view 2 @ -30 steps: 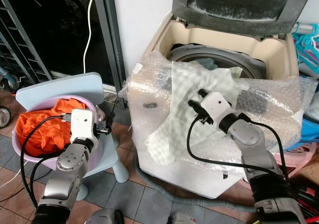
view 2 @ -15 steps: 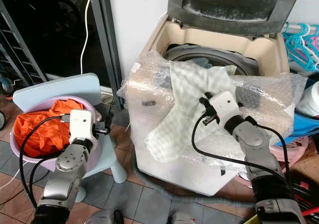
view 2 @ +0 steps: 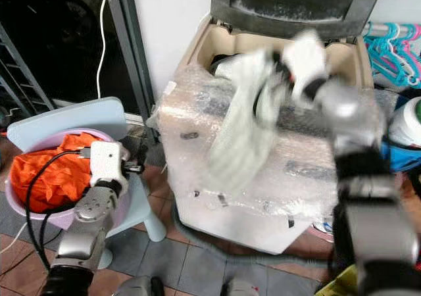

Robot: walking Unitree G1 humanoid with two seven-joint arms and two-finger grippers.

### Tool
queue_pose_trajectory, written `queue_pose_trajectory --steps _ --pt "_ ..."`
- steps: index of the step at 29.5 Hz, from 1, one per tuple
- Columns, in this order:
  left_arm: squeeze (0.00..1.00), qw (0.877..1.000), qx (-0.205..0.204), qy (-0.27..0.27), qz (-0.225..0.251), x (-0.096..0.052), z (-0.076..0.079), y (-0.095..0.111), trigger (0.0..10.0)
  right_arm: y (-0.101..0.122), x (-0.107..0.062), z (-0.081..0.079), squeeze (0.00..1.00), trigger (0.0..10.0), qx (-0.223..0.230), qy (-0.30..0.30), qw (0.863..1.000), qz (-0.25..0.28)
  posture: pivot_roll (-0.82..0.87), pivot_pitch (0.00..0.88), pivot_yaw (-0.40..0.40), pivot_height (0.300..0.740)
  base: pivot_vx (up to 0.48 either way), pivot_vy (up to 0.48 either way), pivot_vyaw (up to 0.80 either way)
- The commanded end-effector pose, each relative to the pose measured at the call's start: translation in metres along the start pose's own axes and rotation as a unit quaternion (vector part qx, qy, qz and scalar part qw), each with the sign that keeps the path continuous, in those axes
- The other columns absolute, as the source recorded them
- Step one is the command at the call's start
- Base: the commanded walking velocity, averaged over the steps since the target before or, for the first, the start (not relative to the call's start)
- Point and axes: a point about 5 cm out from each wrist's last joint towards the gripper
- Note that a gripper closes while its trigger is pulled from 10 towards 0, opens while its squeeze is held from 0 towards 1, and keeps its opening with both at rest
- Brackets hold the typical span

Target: Clothes washing

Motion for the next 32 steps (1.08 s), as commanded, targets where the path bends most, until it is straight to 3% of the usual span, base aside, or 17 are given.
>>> queue_pose_trajectory --steps 1,4,5,6,7,12,20,25,28,31,32 --pt "0.00 1.000 0.003 0.001 0.000 0.001 -0.001 0.000 10.0 0.002 0.003 0.018 0.00 0.0 -0.004 -0.064 0.998 -0.009 -0.08 0.000 -0.001 0.740 0.000 0.000 0.00" --pt "0.00 1.000 0.002 0.005 0.001 0.001 -0.001 0.000 10.0 0.016 0.010 0.037 0.00 0.0 -0.006 -0.120 0.993 -0.009 -0.07 0.000 -0.013 0.740 0.000 0.000 0.00" --pt "0.00 1.000 0.002 0.008 0.002 0.001 -0.001 0.000 10.0 0.016 0.012 0.037 0.00 6.6 -0.002 -0.114 0.993 -0.016 -0.06 0.000 -0.021 0.740 0.000 0.000 0.00" --pt "0.00 1.000 -0.001 0.012 0.003 0.000 -0.002 0.000 10.0 0.011 0.014 0.031 1.00 10.0 0.008 -0.094 0.995 -0.025 -0.06 0.000 -0.027 0.740 0.000 0.000 0.00" --pt "0.00 1.000 -0.001 0.012 0.003 0.000 -0.002 0.000 10.0 0.011 0.014 0.031 1.00 10.0 0.008 -0.094 0.995 -0.025 -0.06 0.000 -0.027 0.740 0.000 0.000 0.00" --pt "0.00 1.000 -0.005 0.016 0.000 -0.002 0.000 -0.003 10.0 -0.017 0.007 -0.002 1.00 10.0 0.006 -0.014 0.999 -0.045 -0.07 0.000 -0.023 0.740 0.000 0.000 0.00" --pt "0.00 1.000 -0.007 0.004 0.004 0.002 0.002 -0.001 10.0 -0.047 -0.018 -0.028 1.00 10.0 0.031 0.004 0.998 -0.051 -0.09 0.000 -0.002 0.740 0.000 0.000 0.00" --pt "0.00 1.000 -0.017 0.004 0.016 0.004 0.006 0.004 10.0 -0.057 -0.044 -0.055 1.00 10.0 0.051 -0.006 0.998 -0.025 -0.10 0.000 0.011 0.740 0.000 0.000 0.00" --pt "0.00 1.000 -0.019 -0.008 0.017 0.002 0.010 0.004 10.0 -0.062 -0.072 -0.084 1.00 10.0 0.071 -0.023 0.997 -0.023 -0.10 0.000 0.025 0.740 0.000 0.000 0.00" --pt "0.00 1.000 -0.018 -0.015 0.013 0.000 0.011 0.002 10.0 -0.063 -0.086 -0.098 1.00 10.0 0.089 -0.031 0.995 -0.032 -0.10 0.000 0.032 0.740 0.000 0.000 0.00" --pt "0.00 1.000 -0.015 -0.020 0.011 -0.001 0.012 0.001 10.0 -0.064 -0.096 -0.113 1.00 10.0 0.116 -0.010 0.992 -0.042 -0.10 0.000 0.033 0.740 0.000 0.000 0.00"
Point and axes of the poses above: a point about 5 cm out from each wrist's last joint towards the gripper, its own x axis pointing out of the wrist towards the gripper, its own y axis along the axis of the wrist's last joint, z = x × y, and after that the axes turned 2 degrees about -x, right-handed
